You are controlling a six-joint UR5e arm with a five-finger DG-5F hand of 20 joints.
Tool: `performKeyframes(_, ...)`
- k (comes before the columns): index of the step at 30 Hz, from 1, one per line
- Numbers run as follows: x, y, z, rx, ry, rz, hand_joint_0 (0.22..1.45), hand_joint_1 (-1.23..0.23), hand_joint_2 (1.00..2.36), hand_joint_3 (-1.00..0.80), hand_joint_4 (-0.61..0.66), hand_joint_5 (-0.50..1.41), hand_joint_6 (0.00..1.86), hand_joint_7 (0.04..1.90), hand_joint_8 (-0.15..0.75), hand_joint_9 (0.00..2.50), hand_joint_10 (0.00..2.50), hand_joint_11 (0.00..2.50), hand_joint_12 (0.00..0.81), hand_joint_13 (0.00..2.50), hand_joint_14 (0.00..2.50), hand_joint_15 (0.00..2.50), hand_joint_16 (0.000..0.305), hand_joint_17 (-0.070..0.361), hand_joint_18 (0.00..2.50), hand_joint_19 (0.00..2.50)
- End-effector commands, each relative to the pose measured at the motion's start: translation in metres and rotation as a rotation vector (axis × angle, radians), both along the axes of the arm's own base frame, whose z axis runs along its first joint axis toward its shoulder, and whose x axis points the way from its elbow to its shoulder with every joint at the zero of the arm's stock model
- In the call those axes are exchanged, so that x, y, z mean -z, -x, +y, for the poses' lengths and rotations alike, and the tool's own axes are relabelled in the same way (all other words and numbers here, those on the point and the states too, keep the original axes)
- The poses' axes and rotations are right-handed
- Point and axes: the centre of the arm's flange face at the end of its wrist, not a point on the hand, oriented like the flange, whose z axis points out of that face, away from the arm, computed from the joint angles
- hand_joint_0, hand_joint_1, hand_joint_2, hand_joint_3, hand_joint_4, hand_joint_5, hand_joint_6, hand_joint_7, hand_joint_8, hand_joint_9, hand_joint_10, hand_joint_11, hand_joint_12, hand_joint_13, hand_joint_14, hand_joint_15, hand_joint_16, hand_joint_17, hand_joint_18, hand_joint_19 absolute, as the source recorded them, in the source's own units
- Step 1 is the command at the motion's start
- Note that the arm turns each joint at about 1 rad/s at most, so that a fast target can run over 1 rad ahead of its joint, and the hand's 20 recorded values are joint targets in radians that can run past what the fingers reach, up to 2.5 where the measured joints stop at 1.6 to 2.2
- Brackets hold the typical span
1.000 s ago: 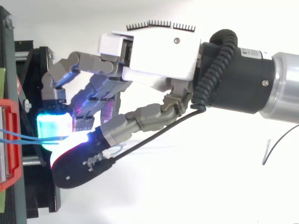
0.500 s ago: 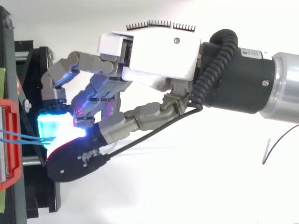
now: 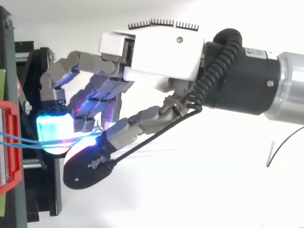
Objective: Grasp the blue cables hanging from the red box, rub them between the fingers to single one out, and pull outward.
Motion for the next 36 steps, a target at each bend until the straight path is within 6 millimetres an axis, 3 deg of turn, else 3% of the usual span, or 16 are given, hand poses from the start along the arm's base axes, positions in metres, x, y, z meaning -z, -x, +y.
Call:
performKeyframes(1, -0.0021, -0.0001, -0.0002, -0.001, -0.001, -0.004, 0.79, -0.94, 1.00, -0.50, 0.02, -0.22, 0.90, 1.04, 0.310, 0.76, 0.01, 0.71, 0.400, 0.87, 0.02, 0.54, 0.056, 0.125, 1.00, 0.56)
performKeyframes(5, -0.0031, -0.0010, -0.0002, 0.001, 0.000, -0.007, 0.59, -0.94, 1.00, -0.50, 0.12, -0.22, 0.89, 1.02, 0.332, 0.76, 0.01, 0.73, 0.415, 0.86, 0.02, 0.56, 0.057, 0.129, 0.98, 0.62)
performKeyframes(13, -0.0049, -0.0009, -0.0002, 0.000, 0.001, -0.008, 0.43, -0.87, 1.00, -0.50, 0.20, -0.21, 0.88, 0.97, 0.393, 0.81, 0.01, 0.74, 0.469, 0.90, 0.02, 0.57, 0.068, 0.153, 1.06, 0.63)
performKeyframes(18, -0.0036, -0.0009, -0.0002, 0.001, -0.001, -0.006, 0.44, -0.78, 1.00, -0.50, 0.21, -0.20, 0.87, 0.99, 0.401, 0.81, 0.01, 0.74, 0.472, 0.90, 0.01, 0.57, 0.068, 0.153, 1.06, 0.65)
performKeyframes(23, -0.0035, -0.0008, -0.0002, 0.001, 0.000, -0.004, 0.57, -0.66, 1.00, -0.50, 0.16, -0.18, 0.86, 1.07, 0.373, 0.87, 0.02, 0.72, 0.426, 0.90, 0.02, 0.58, 0.059, 0.133, 1.02, 0.69)
performKeyframes(29, -0.0035, -0.0008, -0.0002, 0.001, 0.000, -0.004, 0.62, -0.75, 1.01, -0.34, 0.13, -0.18, 0.86, 1.10, 0.372, 0.87, 0.02, 0.73, 0.420, 0.91, 0.02, 0.59, 0.058, 0.131, 1.02, 0.69)
performKeyframes(36, -0.0023, 0.0002, -0.0004, 0.001, 0.000, 0.003, 0.65, -0.82, 1.01, -0.30, 0.09, -0.19, 0.88, 1.06, 0.367, 0.85, 0.02, 0.72, 0.421, 0.91, 0.02, 0.59, 0.058, 0.131, 1.03, 0.67)
